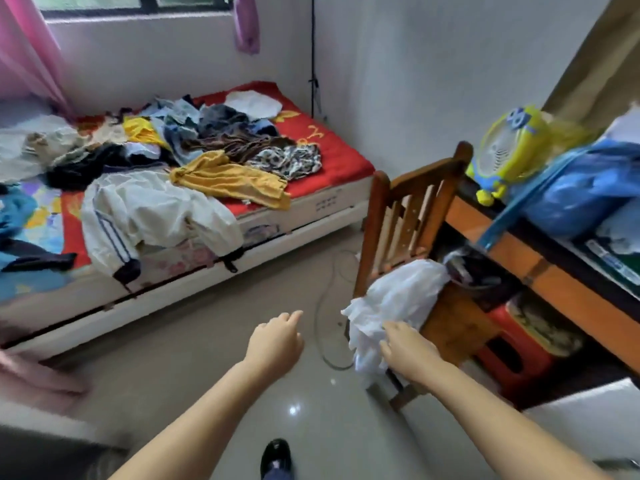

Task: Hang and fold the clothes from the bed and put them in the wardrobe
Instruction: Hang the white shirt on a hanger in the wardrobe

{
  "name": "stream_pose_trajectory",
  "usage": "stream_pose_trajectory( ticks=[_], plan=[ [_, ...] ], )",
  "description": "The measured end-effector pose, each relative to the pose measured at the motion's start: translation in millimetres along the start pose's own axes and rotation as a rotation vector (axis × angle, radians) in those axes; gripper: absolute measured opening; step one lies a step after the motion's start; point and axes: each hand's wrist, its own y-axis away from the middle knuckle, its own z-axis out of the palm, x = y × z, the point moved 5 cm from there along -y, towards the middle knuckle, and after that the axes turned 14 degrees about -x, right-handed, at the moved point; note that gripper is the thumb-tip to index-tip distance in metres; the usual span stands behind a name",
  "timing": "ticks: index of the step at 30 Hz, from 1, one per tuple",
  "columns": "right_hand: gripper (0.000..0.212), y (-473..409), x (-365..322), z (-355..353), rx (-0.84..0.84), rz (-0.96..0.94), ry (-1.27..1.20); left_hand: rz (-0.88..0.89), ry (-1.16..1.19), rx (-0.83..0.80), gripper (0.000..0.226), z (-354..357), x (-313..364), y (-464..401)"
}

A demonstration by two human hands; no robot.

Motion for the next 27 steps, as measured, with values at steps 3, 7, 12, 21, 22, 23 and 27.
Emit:
stream_pose_trajectory(
  ticks=[3,7,12,21,22,23,27],
  plan=[
    [0.032,5,62,15,-0.029,0.125,-0.098,0.105,-0.034,-0.108,0.048,13,50,-30],
    [0.036,-6,125,23,-0.055,0.253,-0.228,0.174,-0.059,-0.243,0.044,22,94,-79],
    [0.036,-36,182,17,-0.05,0.358,-0.397,0.24,-0.08,-0.316,0.041,15,134,-158],
    [0.045,-99,281,6,-0.112,0.425,-0.614,0.253,-0.08,-0.511,0.046,48,250,-268],
    [0.046,-109,292,4,-0.133,0.416,-0.636,0.252,-0.058,-0.521,0.045,54,262,-279],
    [0.047,-122,305,1,-0.147,0.4,-0.672,0.25,-0.013,-0.523,0.045,61,273,-291],
    [0.053,-187,348,-16,-0.19,0.292,-0.875,0.187,0.132,-0.5,0.048,93,303,-344]
  ],
)
